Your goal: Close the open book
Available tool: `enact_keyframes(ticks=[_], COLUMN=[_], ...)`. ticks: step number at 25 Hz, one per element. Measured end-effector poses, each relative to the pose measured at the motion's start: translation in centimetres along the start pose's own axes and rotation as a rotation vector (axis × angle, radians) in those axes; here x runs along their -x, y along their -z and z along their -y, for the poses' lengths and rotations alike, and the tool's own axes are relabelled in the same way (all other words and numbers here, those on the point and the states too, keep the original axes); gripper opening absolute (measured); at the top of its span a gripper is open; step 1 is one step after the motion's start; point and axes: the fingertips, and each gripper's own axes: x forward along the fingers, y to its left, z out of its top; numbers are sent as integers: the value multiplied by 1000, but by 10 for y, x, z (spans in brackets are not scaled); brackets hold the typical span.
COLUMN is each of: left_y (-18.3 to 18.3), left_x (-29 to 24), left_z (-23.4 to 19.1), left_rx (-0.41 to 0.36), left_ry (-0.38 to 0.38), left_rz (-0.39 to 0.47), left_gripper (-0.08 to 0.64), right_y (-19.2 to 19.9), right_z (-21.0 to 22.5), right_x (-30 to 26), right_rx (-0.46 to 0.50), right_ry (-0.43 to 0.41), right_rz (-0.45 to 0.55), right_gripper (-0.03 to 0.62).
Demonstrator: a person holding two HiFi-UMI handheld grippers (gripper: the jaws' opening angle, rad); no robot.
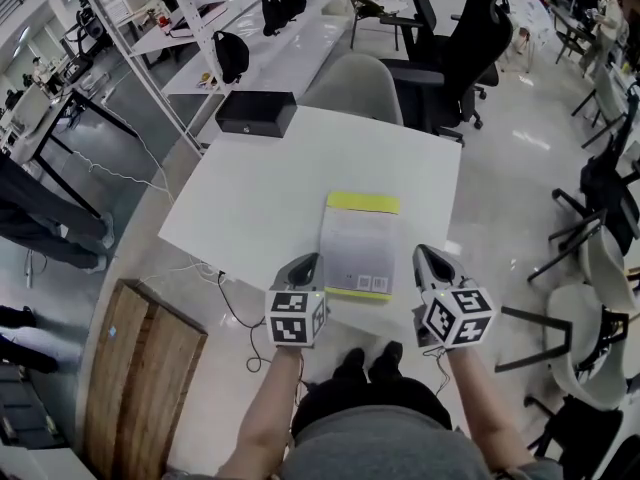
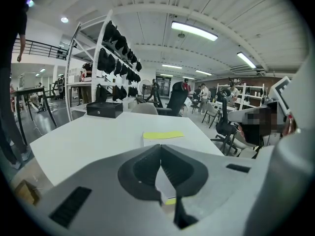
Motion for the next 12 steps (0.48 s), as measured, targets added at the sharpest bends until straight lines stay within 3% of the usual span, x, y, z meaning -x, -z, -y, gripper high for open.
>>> enact_keyframes(ticks=[12], left_y=[-2], left_x=[-3], left_z=[1], left_rx=[15], left_ry=[-2], left_rz=[10], left_gripper=[6], right_y=[5], right_z=[4], right_x=[-2], right_rx=[-5], right_ry=[6], right_rz=[-10], right_gripper=[3])
